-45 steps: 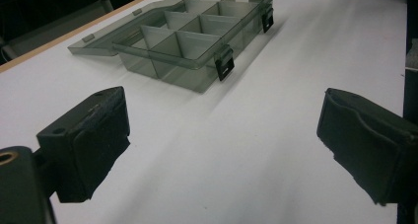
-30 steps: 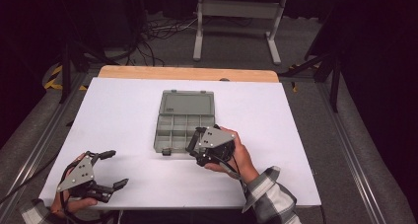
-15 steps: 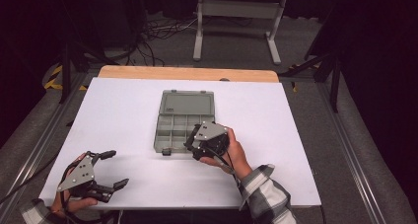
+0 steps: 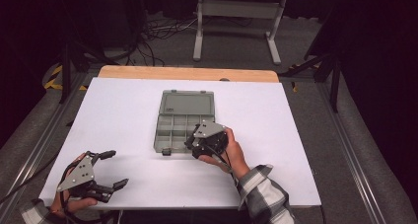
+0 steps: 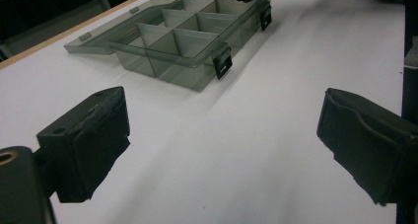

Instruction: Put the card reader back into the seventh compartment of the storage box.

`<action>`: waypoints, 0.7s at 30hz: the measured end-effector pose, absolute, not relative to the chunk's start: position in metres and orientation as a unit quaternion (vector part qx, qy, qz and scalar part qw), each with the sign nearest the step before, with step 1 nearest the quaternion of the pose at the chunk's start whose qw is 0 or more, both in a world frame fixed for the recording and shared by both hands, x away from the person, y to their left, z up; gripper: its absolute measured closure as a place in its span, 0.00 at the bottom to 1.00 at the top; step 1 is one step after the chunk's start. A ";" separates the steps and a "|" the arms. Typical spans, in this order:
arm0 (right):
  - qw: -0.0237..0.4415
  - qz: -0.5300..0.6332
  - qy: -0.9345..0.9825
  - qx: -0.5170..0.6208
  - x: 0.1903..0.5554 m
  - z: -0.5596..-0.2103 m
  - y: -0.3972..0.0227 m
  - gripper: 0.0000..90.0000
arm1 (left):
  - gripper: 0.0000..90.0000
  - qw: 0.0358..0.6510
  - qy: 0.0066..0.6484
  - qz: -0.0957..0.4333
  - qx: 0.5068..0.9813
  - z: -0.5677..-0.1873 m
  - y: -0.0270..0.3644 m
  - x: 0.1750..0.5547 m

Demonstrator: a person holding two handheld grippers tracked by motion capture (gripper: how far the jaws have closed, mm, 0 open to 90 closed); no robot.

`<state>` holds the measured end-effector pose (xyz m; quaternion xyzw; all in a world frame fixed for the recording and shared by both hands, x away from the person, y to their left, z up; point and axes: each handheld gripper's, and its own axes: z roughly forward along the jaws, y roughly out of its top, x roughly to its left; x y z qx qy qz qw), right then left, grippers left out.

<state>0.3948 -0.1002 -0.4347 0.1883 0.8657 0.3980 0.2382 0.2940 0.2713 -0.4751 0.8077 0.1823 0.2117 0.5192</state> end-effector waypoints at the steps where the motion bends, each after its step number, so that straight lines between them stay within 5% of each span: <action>1: 0.239 0.397 0.865 0.190 0.395 -0.435 -0.100 0.34 | 0.07 0.519 0.182 0.212 0.808 -0.475 0.271 0.294; 21: 0.237 0.401 0.863 0.196 0.395 -0.435 -0.102 0.37 | 0.07 0.517 0.183 0.213 0.809 -0.475 0.272 0.294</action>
